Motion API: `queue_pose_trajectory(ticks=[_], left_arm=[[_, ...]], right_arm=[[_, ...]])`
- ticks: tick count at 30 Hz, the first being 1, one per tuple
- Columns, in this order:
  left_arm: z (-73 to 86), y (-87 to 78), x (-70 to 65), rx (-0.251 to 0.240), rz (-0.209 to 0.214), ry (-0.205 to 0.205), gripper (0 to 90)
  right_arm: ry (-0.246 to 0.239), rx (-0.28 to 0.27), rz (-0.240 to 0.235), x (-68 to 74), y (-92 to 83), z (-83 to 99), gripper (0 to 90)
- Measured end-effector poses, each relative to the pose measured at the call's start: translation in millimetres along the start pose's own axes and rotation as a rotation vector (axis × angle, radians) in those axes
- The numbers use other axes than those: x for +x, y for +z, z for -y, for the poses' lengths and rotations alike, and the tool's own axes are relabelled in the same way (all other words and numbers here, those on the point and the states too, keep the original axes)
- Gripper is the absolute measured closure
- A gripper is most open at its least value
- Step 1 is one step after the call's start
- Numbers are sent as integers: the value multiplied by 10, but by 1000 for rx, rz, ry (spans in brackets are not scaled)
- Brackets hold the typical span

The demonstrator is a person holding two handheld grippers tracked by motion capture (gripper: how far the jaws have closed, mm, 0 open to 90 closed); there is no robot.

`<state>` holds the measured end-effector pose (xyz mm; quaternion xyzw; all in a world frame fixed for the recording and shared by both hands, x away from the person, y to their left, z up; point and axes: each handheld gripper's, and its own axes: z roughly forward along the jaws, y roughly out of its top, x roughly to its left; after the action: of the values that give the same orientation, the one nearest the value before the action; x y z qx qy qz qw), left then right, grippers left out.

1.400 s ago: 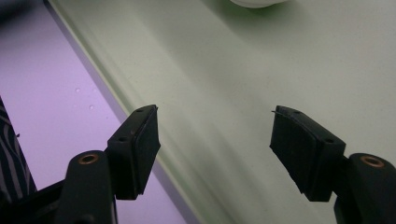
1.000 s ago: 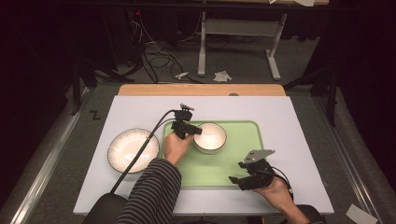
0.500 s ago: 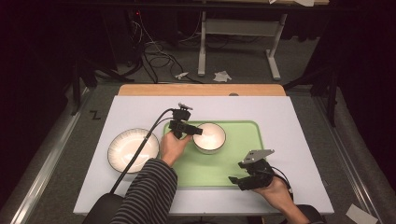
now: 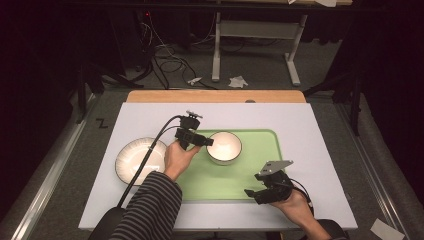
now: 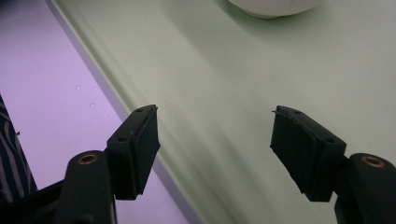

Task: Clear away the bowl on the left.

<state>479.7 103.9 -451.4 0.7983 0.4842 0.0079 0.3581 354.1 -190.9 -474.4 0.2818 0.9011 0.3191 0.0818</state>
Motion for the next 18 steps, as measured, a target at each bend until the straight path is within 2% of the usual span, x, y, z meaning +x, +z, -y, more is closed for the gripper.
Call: queue_pose_trajectory(ticks=[7, 9, 13, 14, 16, 18], left_arm=[[15, -128, -13, 2, -16, 39, 502], [20, -174, -12, 4, -19, 49, 502], [43, -259, -16, -10, -5, 52, 502], [55, -276, -15, -20, -2, 41, 502], [79, -319, -2, -21, -6, 42, 502], [101, -366, 0, -22, -17, 55, 500]], right_arm=[[12, 6, 2, 2, 0, -1, 336], [0, 7, -1, 0, -1, 0, 336], [2, 9, -1, 1, 6, 3, 336], [0, 8, -1, -3, 3, 5, 336], [8, 10, -5, -2, -1, -1, 336], [-4, 6, -2, -3, 14, 1, 336]])
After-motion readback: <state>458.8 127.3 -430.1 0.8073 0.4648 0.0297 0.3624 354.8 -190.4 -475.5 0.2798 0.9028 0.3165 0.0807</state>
